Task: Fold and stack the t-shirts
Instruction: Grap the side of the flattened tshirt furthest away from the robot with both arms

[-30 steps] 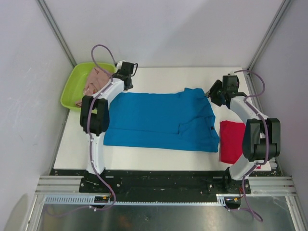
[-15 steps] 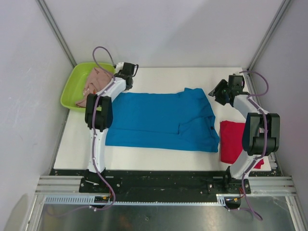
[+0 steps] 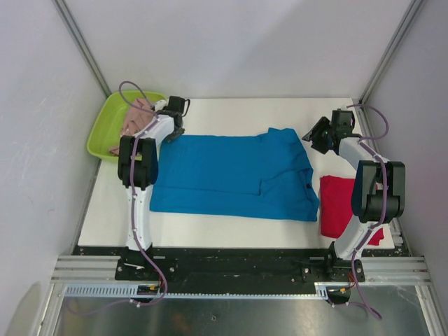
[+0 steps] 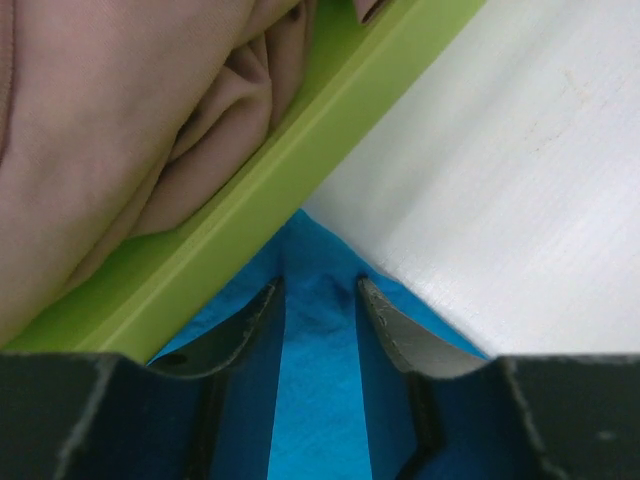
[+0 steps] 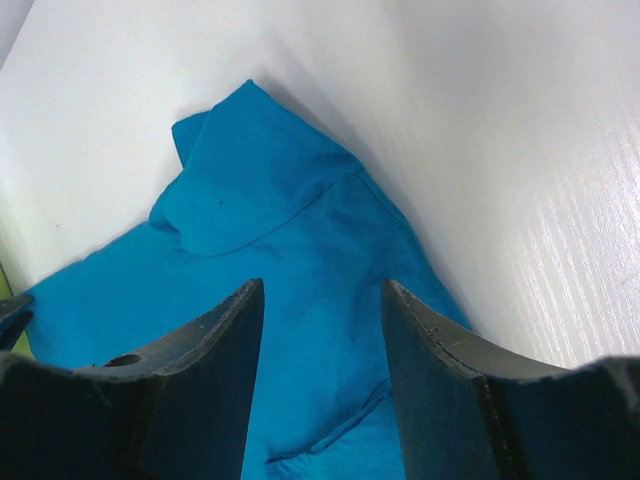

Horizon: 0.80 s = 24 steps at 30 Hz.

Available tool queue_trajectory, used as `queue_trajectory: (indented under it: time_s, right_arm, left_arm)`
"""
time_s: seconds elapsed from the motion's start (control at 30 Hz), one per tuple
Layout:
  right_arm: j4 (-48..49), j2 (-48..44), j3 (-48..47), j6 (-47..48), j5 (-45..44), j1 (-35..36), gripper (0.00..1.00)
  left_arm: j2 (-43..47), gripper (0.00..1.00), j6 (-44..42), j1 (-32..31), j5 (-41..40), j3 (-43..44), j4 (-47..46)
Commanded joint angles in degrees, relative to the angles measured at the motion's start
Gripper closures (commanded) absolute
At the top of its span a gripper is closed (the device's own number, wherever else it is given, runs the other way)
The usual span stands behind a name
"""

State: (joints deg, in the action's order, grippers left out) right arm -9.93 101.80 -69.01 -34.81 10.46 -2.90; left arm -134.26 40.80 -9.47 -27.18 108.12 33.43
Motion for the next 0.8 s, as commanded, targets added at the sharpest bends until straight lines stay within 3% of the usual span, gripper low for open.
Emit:
queue_trajectory:
  time_s: [0.0,0.77]
  right_arm:
    - [1.79,0.61,-2.09,0.87,0.34,-0.18,0.46]
    - [3.3,3.35,-2.09,0.19,1.46,-0.07,0.46]
  left_arm:
    - [0.23,0.61,4.48,0.24,0.09,1.9,0.71]
    - [-3.07,0.62,5.78,0.07,-0.22,7.57,0.98]
